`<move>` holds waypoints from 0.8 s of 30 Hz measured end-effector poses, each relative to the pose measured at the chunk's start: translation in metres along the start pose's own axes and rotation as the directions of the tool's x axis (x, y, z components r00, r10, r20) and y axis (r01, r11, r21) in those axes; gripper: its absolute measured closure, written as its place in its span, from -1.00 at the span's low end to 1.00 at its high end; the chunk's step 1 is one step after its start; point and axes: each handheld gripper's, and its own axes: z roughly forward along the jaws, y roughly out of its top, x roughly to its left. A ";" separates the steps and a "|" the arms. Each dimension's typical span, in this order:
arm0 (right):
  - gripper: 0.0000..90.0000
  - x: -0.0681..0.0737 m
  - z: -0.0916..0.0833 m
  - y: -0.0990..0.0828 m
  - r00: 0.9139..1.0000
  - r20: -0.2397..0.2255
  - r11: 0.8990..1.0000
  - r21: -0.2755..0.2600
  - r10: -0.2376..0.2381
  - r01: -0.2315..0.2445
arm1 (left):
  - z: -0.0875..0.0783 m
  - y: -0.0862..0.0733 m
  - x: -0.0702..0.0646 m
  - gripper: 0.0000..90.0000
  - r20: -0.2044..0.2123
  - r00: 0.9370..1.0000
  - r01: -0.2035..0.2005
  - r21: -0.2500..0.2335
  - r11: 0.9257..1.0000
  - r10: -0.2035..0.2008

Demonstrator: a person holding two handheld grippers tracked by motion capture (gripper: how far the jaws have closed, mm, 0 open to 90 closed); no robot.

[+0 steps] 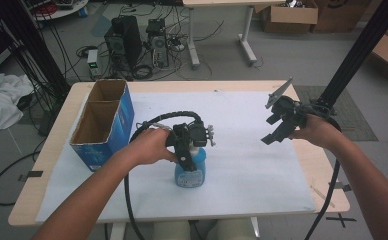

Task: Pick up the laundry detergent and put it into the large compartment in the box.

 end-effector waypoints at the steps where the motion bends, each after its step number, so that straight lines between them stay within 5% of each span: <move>1: -0.63 0.000 0.000 0.000 1.000 -0.001 1.000 0.000 0.000 0.000 | 0.000 0.000 0.000 -0.28 -0.003 1.000 0.001 -0.005 1.000 -0.001; 21: -0.63 0.000 0.001 0.001 1.000 -0.005 1.000 0.003 -0.006 0.006 | -0.002 -0.001 -0.002 -0.16 0.001 1.000 -0.013 -0.004 1.000 0.013; 24: -0.63 0.000 0.001 0.000 1.000 -0.005 1.000 0.004 -0.003 0.003 | -0.006 -0.001 -0.002 -0.16 0.008 1.000 0.012 0.013 1.000 -0.012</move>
